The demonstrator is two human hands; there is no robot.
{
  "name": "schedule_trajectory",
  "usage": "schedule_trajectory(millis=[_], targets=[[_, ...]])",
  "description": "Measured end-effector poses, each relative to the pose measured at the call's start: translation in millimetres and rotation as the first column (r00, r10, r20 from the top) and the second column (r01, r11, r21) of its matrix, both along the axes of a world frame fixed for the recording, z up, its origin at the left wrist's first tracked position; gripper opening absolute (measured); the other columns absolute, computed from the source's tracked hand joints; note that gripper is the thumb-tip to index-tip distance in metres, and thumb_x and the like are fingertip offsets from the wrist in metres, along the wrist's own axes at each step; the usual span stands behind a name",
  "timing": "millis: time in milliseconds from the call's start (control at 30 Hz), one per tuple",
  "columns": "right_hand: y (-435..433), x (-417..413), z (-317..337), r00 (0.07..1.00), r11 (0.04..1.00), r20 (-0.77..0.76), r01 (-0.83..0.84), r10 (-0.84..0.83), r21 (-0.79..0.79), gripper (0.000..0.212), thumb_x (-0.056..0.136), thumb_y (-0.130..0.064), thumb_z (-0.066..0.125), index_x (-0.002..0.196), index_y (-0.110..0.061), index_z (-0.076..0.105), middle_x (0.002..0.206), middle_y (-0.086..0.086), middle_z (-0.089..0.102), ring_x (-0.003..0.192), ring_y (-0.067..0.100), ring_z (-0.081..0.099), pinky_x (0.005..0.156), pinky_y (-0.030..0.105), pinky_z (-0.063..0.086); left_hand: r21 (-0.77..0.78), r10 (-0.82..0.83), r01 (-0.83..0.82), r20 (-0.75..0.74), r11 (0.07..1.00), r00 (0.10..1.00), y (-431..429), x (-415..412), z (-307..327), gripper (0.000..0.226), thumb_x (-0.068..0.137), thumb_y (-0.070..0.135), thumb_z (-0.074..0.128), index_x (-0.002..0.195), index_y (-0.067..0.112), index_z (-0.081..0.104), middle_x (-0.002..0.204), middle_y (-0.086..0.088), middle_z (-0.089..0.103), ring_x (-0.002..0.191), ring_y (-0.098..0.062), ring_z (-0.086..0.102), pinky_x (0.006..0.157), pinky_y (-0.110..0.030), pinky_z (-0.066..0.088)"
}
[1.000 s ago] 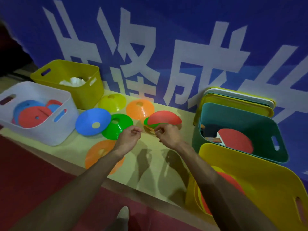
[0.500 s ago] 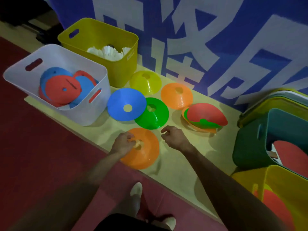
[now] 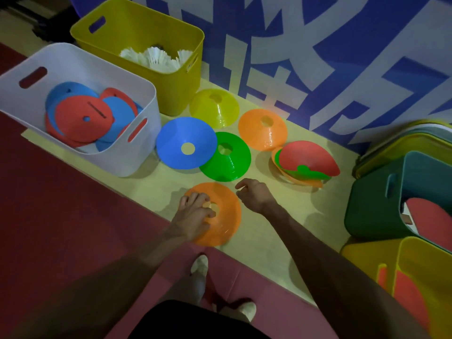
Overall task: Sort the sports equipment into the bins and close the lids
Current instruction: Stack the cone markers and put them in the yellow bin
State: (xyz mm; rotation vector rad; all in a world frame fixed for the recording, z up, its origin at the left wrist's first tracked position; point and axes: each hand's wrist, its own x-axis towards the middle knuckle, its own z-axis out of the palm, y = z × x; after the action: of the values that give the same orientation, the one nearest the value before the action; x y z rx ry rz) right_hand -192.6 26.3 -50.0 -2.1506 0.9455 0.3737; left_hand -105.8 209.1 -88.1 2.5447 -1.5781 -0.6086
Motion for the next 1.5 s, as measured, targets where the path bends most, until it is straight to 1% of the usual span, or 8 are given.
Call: schedule_trajectory(millis=[200,367,667,867,1100,1167,1300,1500], targets=[[-4,9,-2,1.000,1.000,0.021,0.020,-0.020,0.018,0.029,0.087,-0.020,0.055,0.114,-0.016,0.065,0.112,0.010,0.068,0.097,0.024,0.064,0.076,0.026,0.048,-0.055,0.125,-0.127,-0.030,0.990,0.992,7,6,7,0.021,0.083,0.037,0.065,0.102,0.029,0.069,0.139,0.003,0.037,0.132,-0.021,0.027,0.101,-0.034,0.018],[-1,46,-1,0.986,0.987,0.106,0.112,-0.125,0.116,0.028,0.084,-0.014,0.054,0.110,-0.015,0.066,0.104,0.013,0.069,0.095,0.030,0.065,0.086,0.044,0.055,-0.135,0.371,-0.379,-0.081,0.916,0.925,17,27,22,0.018,0.080,0.040,0.069,0.094,0.028,0.067,0.134,0.005,0.040,0.127,-0.019,0.030,0.096,-0.031,0.016],[4,108,-29,0.867,0.822,0.118,0.404,-0.484,0.402,0.014,0.087,-0.014,0.054,0.095,-0.007,0.063,0.082,0.010,0.060,0.064,0.019,0.056,0.058,0.032,0.052,-0.191,0.542,-0.568,-0.172,0.801,0.822,53,75,39,0.028,0.075,0.033,0.076,0.094,0.013,0.072,0.125,-0.008,0.051,0.123,-0.030,0.039,0.099,-0.037,0.031],[6,144,-46,0.862,0.815,0.101,0.423,-0.496,0.398,0.011,0.083,-0.012,0.059,0.090,-0.005,0.062,0.080,0.015,0.060,0.059,0.023,0.059,0.059,0.038,0.056,-0.282,0.536,-0.635,-0.356,0.719,0.766,69,100,43,0.023,0.071,0.019,0.081,0.086,0.005,0.072,0.107,-0.015,0.054,0.107,-0.032,0.054,0.090,-0.030,0.043],[7,168,-48,0.748,0.720,0.106,0.575,-0.655,0.388,0.055,0.083,-0.006,0.068,0.129,-0.001,0.039,0.108,0.022,0.062,0.072,0.034,0.068,0.051,0.039,0.055,-0.321,0.546,-0.704,-0.460,0.633,0.700,57,104,49,0.017,0.076,0.015,0.077,0.090,0.007,0.070,0.106,-0.006,0.045,0.110,-0.025,0.051,0.087,-0.027,0.044],[6,170,-44,0.736,0.701,0.097,0.585,-0.670,0.407,0.050,0.080,0.002,0.063,0.127,0.002,0.047,0.108,0.027,0.064,0.081,0.038,0.070,0.053,0.041,0.057,-0.328,0.542,-0.710,-0.473,0.623,0.694,55,104,51,0.016,0.076,0.015,0.076,0.089,0.008,0.070,0.106,-0.005,0.044,0.111,-0.026,0.052,0.086,-0.029,0.047],[5,164,-26,0.701,0.675,0.146,0.576,-0.698,0.461,0.042,0.079,0.006,0.060,0.120,-0.001,0.058,0.104,0.023,0.068,0.093,0.039,0.068,0.082,0.052,0.056,-0.337,0.548,-0.736,-0.504,0.587,0.668,52,101,57,0.014,0.077,0.015,0.076,0.087,0.016,0.066,0.110,-0.005,0.044,0.112,-0.024,0.050,0.090,-0.032,0.049],[-17,131,32,0.663,0.765,0.389,0.500,-0.639,0.405,0.025,0.083,-0.001,0.055,0.104,-0.013,0.061,0.082,0.009,0.065,0.075,0.030,0.066,0.063,0.042,0.060,-0.387,0.524,-0.756,-0.552,0.528,0.648,28,86,79,0.014,0.079,0.014,0.074,0.087,0.018,0.063,0.111,-0.005,0.042,0.102,-0.010,0.047,0.078,-0.003,0.040]])
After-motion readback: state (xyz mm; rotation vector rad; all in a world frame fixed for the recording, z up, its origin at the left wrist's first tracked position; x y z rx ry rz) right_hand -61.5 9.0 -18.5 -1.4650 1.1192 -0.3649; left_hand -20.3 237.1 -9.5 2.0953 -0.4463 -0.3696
